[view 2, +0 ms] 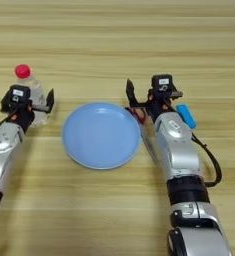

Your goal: Move the objects on the table

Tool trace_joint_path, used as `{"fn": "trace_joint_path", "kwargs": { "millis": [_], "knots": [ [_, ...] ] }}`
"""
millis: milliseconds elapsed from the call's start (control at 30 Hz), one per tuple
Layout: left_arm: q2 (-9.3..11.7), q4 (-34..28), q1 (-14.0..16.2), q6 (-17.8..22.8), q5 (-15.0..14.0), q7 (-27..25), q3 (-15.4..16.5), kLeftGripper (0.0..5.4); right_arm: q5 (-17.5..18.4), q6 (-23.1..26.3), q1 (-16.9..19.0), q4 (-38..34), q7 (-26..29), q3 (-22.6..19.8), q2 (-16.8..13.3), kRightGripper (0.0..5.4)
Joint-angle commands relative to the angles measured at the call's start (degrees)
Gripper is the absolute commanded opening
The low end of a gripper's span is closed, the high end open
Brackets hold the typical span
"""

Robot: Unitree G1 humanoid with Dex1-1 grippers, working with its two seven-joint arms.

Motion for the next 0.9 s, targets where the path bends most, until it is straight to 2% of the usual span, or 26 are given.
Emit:
{"fn": "trace_joint_path", "kwargs": {
  "millis": [33, 100, 333, 767, 900],
  "knots": [
    [0.3, 2.4, -1.2, -1.5, 0.3, 0.8, 1.1, 5.40, -0.1, 0.7, -0.5, -0.8, 0.0, 0.2, 0.2, 5.36],
    [0.4, 3.2, -1.7, -2.1, 0.2, 1.1, 1.5, 5.40, -0.1, 0.7, -0.5, -0.7, 0.0, 0.2, 0.2, 5.36],
    [0.3, 4.9, -2.4, -3.8, 0.1, 1.9, 2.8, 4.73, 0.0, 0.5, -0.6, -0.4, 0.0, 0.0, 0.3, 5.40],
    [-0.2, 6.1, -2.8, -6.8, 0.1, 1.8, 2.4, 3.44, 0.0, 0.5, -0.6, 0.0, 0.1, 0.0, 0.2, 5.40],
    [0.1, 5.0, -2.5, -7.5, 0.7, 1.0, 1.6, 3.25, 0.0, 0.4, -0.6, 0.1, 0.1, 0.0, 0.2, 5.40]
  ]
}}
